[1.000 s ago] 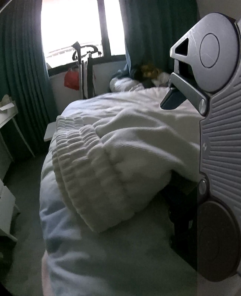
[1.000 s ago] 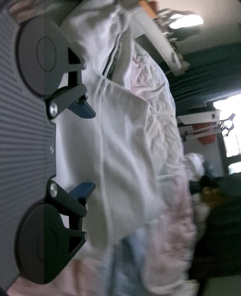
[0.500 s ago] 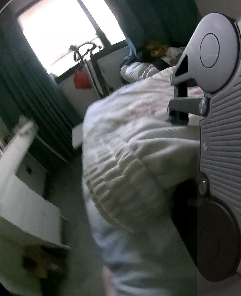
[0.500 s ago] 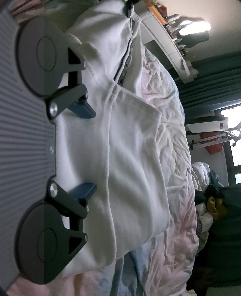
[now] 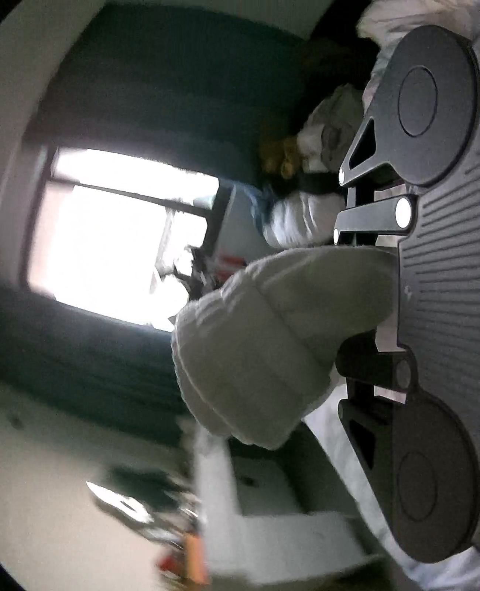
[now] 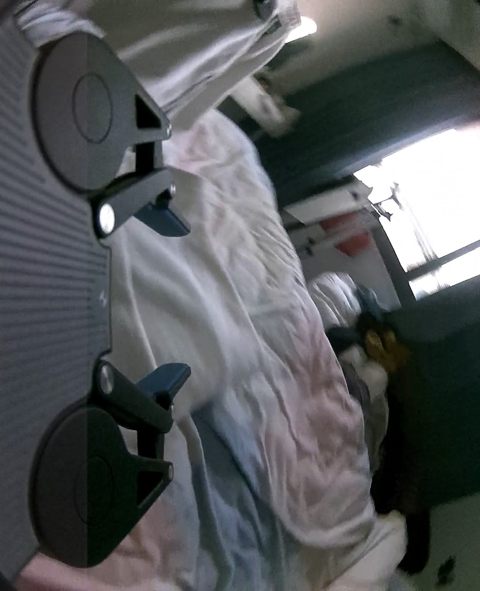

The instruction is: Fold clothes

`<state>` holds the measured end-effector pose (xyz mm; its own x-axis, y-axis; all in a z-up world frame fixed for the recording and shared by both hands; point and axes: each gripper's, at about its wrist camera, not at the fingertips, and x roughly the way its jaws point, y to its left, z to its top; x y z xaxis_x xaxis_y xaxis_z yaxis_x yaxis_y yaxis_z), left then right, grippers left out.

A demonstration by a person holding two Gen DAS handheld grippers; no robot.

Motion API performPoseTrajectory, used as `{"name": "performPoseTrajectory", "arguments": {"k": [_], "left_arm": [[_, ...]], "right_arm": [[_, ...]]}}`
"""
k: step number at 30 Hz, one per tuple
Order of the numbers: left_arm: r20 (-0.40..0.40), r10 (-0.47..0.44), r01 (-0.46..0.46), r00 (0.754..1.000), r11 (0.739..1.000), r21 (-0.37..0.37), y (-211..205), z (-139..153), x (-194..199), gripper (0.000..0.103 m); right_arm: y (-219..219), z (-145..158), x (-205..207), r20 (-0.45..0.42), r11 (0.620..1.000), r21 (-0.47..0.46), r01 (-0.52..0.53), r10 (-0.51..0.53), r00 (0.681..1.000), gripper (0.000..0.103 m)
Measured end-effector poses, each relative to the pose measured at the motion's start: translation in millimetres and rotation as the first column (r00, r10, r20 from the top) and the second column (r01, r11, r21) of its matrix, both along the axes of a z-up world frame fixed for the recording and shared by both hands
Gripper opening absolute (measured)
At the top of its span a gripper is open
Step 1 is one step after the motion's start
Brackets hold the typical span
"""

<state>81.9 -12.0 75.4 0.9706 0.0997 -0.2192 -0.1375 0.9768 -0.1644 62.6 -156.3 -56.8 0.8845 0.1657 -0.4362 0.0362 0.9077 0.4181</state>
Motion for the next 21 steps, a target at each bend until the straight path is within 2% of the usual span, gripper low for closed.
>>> {"name": "performPoseTrajectory", "arguments": {"k": [2,4,7,9,11,13,15,16,18,19,20,21], "left_arm": [[0.023,-0.055,0.054,0.998,0.996,0.065,-56,0,21,0.028],[0.023,-0.131,0.126,0.991,0.980,0.154,-109,-10,23,0.028],[-0.028,-0.252,0.249,0.967,0.924,0.290,-181,-46,24,0.029],[-0.099,-0.327,0.339,0.940,0.858,0.385,-221,-80,26,0.029],[-0.200,-0.387,0.434,0.900,0.768,0.470,-257,-118,29,0.029],[-0.311,-0.417,0.520,0.854,0.673,0.526,-285,-152,31,0.029],[-0.329,-0.417,0.530,0.847,0.622,0.576,-292,-176,25,0.029],[-0.320,-0.418,0.524,0.850,0.615,0.589,-294,-181,24,0.030],[-0.317,-0.420,0.524,0.850,0.621,0.583,-292,-181,23,0.035],[-0.319,-0.419,0.525,0.850,0.624,0.579,-289,-180,20,0.044],[-0.321,-0.418,0.526,0.850,0.628,0.574,-285,-180,18,0.059],[-0.327,-0.417,0.529,0.848,0.628,0.571,-281,-180,18,0.066]], "right_arm": [[-21,2,-2,0.001,0.997,0.055,0.051,-0.051,0.999,0.077],[-43,2,-4,-0.005,0.989,0.109,0.101,-0.101,0.995,0.077],[-73,0,-7,-0.018,0.969,0.180,0.170,-0.170,0.985,0.079],[-87,-1,-9,-0.021,0.956,0.212,0.204,-0.204,0.979,0.079],[-95,-1,-11,-0.008,0.950,0.230,0.210,-0.214,0.977,0.079],[-100,0,-12,0.008,0.947,0.246,0.205,-0.214,0.977,0.079],[-105,-2,-13,0.014,0.943,0.268,0.199,-0.210,0.978,0.079],[-107,-4,-11,0.007,0.940,0.280,0.194,-0.204,0.979,0.079],[-113,-10,-5,-0.018,0.932,0.316,0.176,-0.180,0.984,0.079],[-115,-13,-2,-0.030,0.926,0.340,0.166,-0.165,0.986,0.079],[-117,-17,1,-0.040,0.914,0.377,0.151,-0.147,0.988,0.079],[-118,-20,3,-0.046,0.902,0.408,0.141,-0.133,0.990,0.079]]}}
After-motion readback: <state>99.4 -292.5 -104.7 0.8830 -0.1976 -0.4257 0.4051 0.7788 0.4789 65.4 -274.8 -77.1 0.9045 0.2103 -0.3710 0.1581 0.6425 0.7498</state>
